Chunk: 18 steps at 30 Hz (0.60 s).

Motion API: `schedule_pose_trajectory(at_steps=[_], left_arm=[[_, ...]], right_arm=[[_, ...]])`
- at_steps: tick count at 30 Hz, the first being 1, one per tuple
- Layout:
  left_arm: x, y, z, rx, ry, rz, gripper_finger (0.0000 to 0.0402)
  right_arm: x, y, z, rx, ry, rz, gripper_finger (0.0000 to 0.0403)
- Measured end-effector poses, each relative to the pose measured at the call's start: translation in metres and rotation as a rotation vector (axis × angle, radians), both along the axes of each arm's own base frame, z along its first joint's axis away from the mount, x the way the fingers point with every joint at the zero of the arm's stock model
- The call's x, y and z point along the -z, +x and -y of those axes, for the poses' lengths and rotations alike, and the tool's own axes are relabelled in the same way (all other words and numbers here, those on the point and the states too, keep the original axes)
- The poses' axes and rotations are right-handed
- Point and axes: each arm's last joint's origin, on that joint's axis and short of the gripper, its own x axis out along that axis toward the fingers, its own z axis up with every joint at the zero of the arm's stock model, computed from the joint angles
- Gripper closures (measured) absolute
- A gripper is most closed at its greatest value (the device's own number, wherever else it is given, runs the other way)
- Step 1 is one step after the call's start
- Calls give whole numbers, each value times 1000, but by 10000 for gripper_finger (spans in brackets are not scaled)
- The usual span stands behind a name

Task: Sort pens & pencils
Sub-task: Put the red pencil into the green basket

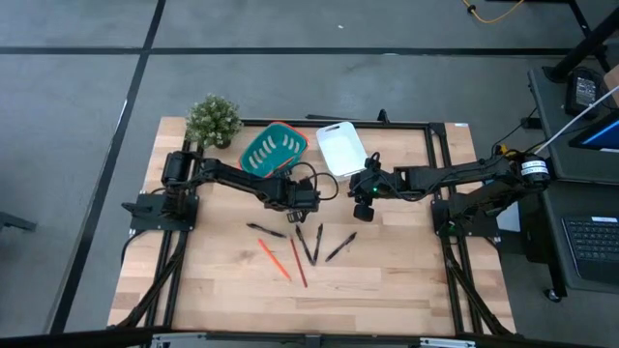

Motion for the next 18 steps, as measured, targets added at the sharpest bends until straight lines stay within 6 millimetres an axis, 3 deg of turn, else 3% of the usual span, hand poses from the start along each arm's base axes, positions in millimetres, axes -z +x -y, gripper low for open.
schedule_pose_trajectory(at_steps=[3,12,18], left_arm=[[3,0,0,3,-12,-12,401],[38,1,0,1,-10,-136,401],[33,1,5,17,-3,-125,401]], right_arm=[[0,0,0,1,1,0,264],[0,0,0,1,1,0,264],[0,0,0,2,1,0,264]])
